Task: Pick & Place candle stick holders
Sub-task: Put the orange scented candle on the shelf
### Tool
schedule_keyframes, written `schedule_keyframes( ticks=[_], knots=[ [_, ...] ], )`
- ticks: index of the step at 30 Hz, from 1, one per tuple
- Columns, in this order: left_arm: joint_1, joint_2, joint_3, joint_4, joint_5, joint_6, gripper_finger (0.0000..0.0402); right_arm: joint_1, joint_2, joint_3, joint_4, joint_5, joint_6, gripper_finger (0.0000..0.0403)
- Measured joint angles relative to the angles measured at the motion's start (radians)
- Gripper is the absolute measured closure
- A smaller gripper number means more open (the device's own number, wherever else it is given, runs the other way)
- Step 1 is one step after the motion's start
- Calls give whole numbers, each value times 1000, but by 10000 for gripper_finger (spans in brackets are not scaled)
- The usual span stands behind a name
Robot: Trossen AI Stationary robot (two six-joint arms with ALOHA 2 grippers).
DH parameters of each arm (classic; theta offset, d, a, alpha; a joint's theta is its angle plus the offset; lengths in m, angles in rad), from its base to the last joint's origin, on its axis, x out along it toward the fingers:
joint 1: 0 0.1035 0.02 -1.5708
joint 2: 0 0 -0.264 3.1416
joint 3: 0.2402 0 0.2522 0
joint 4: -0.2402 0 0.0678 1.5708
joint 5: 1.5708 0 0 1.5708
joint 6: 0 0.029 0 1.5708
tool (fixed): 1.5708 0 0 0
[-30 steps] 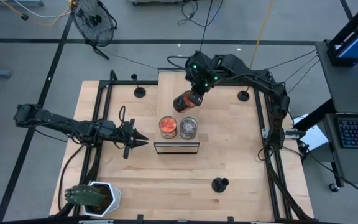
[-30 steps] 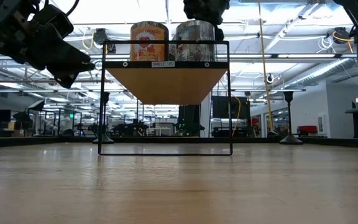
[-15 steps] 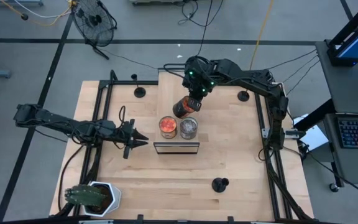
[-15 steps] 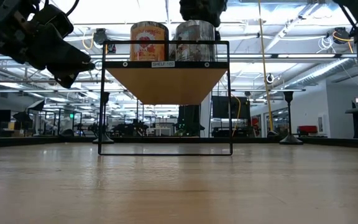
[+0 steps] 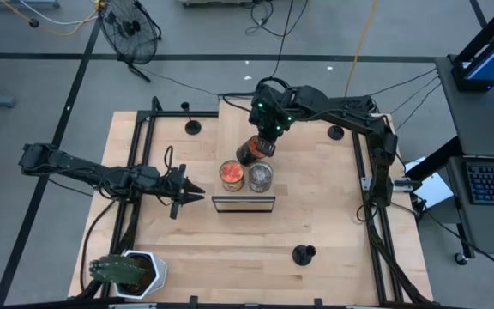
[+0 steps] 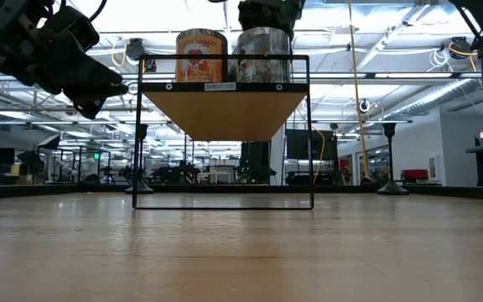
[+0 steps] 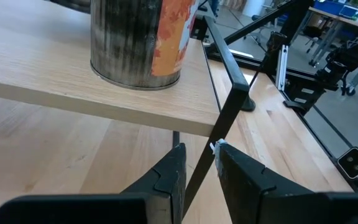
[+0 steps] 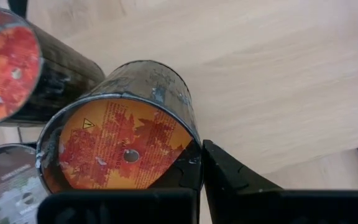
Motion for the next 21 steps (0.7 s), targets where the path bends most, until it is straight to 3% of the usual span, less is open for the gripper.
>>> schedule_keyframes(
  ticks=[21],
  knots=[
    [0,0,0,-9,0,2,309,0,-2,1,43,-53,-33,382]
  ],
)
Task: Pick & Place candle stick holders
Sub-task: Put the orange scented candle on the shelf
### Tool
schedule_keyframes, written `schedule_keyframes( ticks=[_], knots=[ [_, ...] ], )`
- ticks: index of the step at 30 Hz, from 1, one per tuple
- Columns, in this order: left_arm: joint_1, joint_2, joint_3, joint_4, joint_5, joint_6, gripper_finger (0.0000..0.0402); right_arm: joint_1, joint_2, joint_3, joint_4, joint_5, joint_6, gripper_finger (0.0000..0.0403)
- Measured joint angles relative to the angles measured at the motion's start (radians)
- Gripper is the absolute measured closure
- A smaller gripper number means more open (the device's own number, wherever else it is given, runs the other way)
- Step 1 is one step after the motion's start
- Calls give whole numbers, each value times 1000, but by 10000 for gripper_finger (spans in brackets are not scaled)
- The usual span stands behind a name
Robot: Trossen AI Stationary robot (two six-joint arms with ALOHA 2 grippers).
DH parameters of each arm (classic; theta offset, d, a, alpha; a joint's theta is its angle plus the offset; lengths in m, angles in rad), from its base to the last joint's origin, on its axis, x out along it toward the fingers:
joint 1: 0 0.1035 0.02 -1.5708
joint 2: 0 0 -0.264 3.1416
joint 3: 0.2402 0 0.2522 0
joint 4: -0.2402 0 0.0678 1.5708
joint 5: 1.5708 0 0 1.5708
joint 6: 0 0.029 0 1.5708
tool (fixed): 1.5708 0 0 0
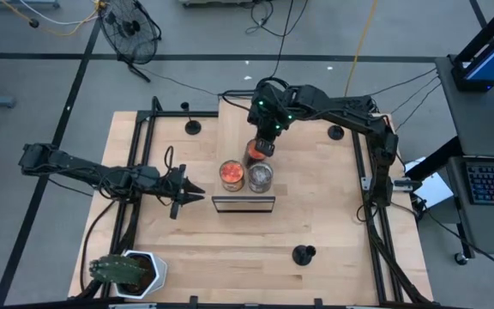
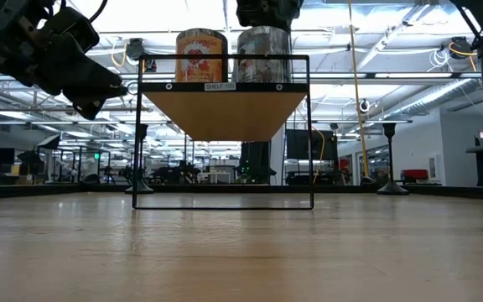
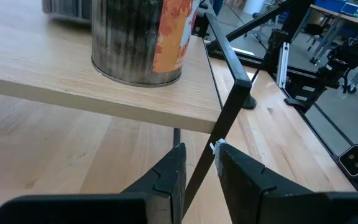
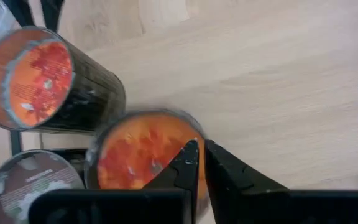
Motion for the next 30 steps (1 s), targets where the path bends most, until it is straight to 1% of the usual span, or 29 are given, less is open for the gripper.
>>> schedule_keyframes(
  ticks=[9,12,14,17,23,26,30],
  knots=[
    [0,0,0,0,0,-1,309,0,0,0,31,13,-8,379],
    [0,0,0,0,1,-8,309,-2,-9,0,28,117,-20,384],
    [0,0,0,-1,1,-17,309,-8,-26,0,-6,181,-25,392],
    [0,0,0,-2,1,-25,309,-22,-47,0,-110,220,-28,401],
    [0,0,0,-2,2,-26,309,-32,-43,-2,-235,206,-8,402],
    [0,0,0,-2,2,-26,309,-32,-46,-42,-217,134,-13,402],
    [0,0,0,-2,2,-28,309,-36,-41,-109,-183,100,0,403]
  ],
)
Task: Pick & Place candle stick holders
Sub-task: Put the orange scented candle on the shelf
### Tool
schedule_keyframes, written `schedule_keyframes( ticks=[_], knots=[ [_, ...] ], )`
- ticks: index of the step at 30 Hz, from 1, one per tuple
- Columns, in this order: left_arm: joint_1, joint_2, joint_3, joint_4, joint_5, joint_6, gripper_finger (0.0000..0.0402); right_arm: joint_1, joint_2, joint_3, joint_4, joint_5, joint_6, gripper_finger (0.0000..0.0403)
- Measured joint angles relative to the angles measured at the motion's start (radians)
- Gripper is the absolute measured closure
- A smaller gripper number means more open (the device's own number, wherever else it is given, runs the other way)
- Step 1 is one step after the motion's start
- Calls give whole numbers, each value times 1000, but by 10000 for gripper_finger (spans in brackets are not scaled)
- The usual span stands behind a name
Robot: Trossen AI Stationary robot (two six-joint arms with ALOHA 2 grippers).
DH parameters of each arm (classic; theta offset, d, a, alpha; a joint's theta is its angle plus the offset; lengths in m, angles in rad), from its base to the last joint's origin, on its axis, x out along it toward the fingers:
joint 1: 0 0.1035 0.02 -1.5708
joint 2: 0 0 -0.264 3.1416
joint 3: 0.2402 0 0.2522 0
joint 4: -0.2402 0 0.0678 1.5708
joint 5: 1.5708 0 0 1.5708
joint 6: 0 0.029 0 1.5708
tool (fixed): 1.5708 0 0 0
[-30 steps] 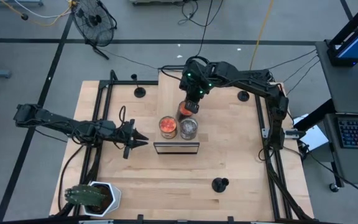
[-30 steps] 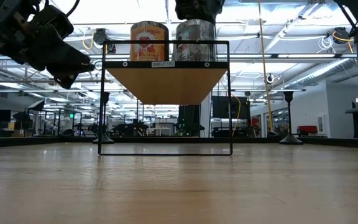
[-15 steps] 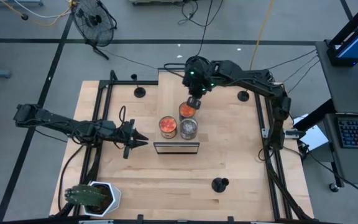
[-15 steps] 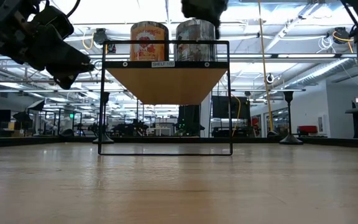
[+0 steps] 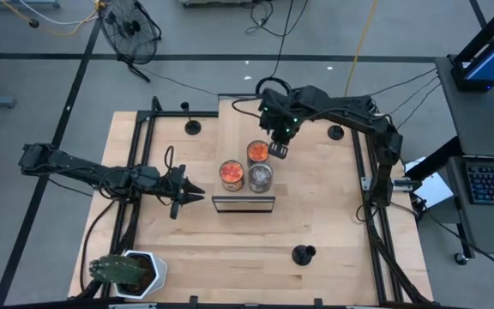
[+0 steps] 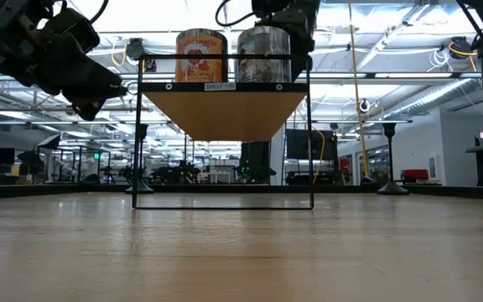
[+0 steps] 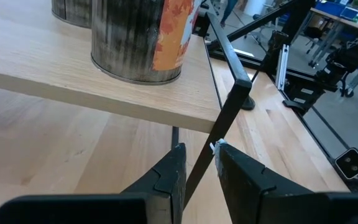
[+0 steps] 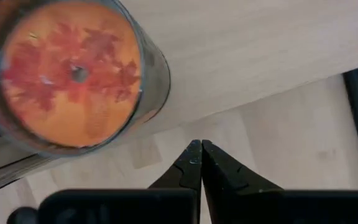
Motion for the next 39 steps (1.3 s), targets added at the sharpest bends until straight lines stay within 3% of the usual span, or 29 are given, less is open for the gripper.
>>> schedule_keyframes(
  ticks=[5,20,35,39],
  knots=[
    [0,0,0,0,1,-15,309,-1,-2,-56,68,-96,2,403],
    [0,0,0,-1,1,-14,309,7,-2,-63,169,-212,29,403],
    [0,0,0,-1,0,-15,309,19,-2,-63,212,-230,25,403],
    [0,0,0,-1,0,-17,309,20,-2,-63,226,-189,12,403]
  ],
)
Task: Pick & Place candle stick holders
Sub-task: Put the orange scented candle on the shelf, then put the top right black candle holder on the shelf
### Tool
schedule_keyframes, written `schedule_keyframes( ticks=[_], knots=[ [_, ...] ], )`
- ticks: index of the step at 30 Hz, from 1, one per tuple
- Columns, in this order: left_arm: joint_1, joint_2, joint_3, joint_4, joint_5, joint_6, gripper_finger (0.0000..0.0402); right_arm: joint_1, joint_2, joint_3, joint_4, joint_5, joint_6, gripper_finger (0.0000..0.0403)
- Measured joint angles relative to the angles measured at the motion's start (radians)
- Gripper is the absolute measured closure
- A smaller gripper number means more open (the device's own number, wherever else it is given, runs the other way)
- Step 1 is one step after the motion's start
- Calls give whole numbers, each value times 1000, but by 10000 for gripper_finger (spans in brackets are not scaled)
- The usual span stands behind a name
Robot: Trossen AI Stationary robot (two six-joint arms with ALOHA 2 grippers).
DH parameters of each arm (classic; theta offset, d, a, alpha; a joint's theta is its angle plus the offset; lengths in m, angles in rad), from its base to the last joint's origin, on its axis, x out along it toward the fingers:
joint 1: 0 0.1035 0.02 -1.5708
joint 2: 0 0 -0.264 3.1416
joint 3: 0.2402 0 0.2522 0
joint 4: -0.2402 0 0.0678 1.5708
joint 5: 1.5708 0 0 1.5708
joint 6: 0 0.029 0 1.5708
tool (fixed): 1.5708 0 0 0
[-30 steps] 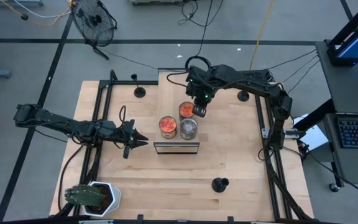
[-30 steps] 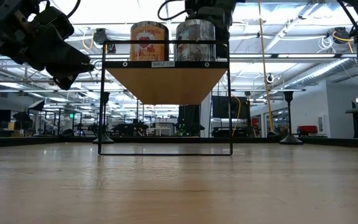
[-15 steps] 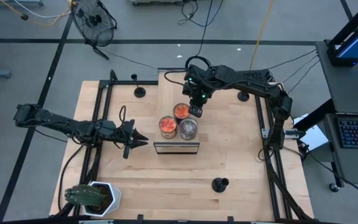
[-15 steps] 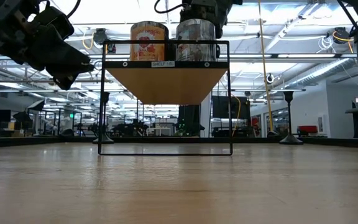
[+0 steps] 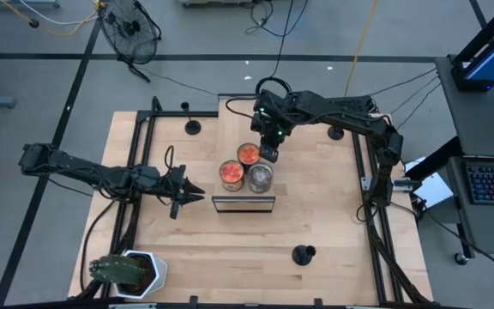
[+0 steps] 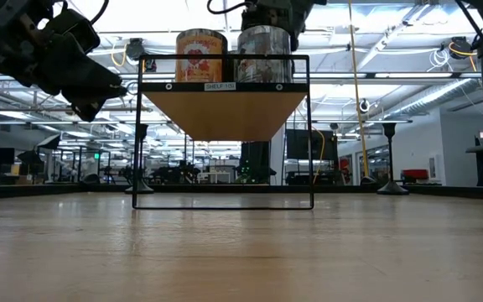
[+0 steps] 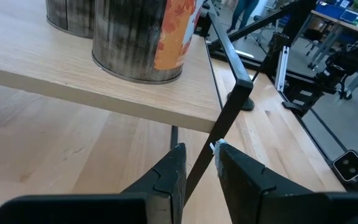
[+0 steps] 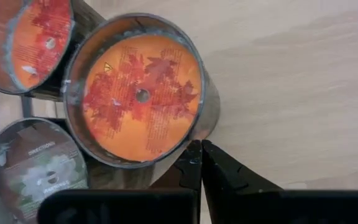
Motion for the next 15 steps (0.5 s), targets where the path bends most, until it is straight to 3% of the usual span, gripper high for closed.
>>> schedule_keyframes(
  ticks=[3,7,15],
  knots=[
    [-2,0,0,0,0,-16,309,0,-27,-1,-42,137,-5,403],
    [-11,0,0,0,1,-21,309,2,-109,0,-97,245,22,403],
    [-22,0,0,0,3,-34,309,17,-263,0,-294,493,225,403]
  ],
)
